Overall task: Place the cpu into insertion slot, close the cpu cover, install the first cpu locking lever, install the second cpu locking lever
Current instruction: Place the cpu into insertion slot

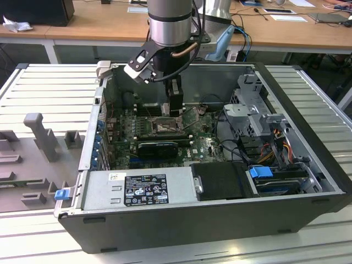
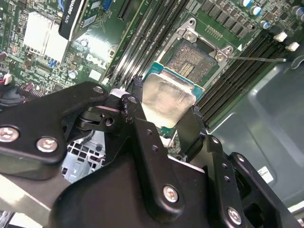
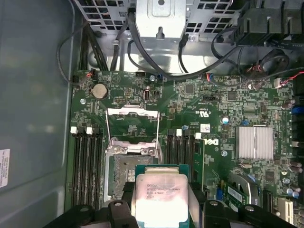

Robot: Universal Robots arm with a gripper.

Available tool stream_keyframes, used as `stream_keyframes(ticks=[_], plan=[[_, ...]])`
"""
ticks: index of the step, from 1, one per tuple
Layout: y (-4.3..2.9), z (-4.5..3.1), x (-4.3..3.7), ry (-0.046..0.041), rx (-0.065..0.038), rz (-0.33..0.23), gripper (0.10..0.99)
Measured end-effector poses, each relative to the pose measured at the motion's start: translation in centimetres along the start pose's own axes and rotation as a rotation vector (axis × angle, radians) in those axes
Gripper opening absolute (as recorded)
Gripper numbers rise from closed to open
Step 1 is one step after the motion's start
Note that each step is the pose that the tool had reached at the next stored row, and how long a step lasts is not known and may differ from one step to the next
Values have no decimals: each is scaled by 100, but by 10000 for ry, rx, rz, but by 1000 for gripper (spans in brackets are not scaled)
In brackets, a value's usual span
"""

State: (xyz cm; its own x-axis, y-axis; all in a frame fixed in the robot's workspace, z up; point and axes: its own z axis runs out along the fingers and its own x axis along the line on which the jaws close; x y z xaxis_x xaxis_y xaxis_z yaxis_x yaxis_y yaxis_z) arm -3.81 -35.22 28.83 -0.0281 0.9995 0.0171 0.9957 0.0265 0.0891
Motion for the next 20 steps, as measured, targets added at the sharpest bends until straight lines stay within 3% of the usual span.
stream_keyframes(ticks=[3,7,14,20], plan=[[-11,83,-1,-7,-20,7,529],[-19,106,8,-4,-64,8,529],[-56,251,118,-2,-62,-37,529],[-66,363,148,0,-63,-37,529]])
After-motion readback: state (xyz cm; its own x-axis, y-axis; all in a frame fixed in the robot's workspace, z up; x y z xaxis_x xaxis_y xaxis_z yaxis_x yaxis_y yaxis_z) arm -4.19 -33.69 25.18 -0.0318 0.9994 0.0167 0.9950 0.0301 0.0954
